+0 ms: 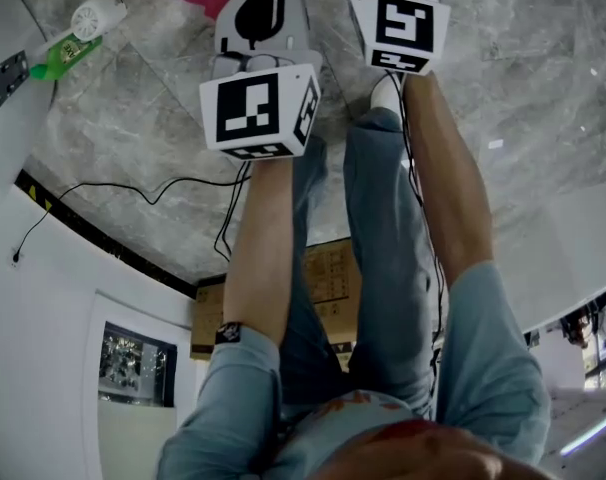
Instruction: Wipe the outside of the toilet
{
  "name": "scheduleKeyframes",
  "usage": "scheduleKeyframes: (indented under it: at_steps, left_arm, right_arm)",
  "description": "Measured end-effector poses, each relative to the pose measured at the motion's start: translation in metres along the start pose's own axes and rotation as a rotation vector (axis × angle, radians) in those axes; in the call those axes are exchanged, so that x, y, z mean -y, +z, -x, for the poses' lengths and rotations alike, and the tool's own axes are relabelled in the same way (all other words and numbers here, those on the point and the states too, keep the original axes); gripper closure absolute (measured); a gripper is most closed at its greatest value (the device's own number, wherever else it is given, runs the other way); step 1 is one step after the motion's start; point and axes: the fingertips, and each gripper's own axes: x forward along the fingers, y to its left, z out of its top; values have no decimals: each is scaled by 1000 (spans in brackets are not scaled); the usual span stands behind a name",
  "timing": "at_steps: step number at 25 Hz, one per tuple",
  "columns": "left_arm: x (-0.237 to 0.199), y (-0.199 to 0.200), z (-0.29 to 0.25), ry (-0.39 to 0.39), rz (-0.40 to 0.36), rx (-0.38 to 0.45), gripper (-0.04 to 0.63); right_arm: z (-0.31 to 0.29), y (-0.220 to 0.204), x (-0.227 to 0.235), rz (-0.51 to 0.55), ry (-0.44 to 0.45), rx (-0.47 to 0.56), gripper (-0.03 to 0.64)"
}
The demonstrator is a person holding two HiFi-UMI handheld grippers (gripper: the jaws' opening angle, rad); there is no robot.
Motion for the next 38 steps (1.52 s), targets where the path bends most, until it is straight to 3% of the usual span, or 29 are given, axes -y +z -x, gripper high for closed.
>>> scheduleKeyframes:
  at_steps: [7, 11, 16, 21, 25, 29, 33, 38]
  left_arm:
    - [16, -5, -7, -40, -11, -18, 600]
    - [25, -10, -12, -48, -17, -47, 600]
    - [28, -9, -16, -54, -58, -56, 600]
    - [31, -6, -17, -47, -69, -73, 600]
    - [45, 3, -6, -75, -147, -88, 600]
    - [46, 0, 17, -6, -52, -126, 600]
    - [49, 27, 35, 1, -83, -133, 600]
    - [57, 76, 53, -31, -58, -99, 600]
  right_arm:
    - [18, -11, 34, -14, -57, -14, 543]
    - [22, -22, 74, 0, -120, -53, 543]
    - [16, -16, 122, -61, -196, -48, 544]
    - [13, -18, 130, -93, -187, -85, 545]
    - [27, -19, 129, -156, -161, -132, 543]
    - [61, -24, 128, -126, -136, -186, 543]
    - [87, -7, 128, -168, -141, -193, 543]
    - [119, 25, 134, -232, -153, -197, 541]
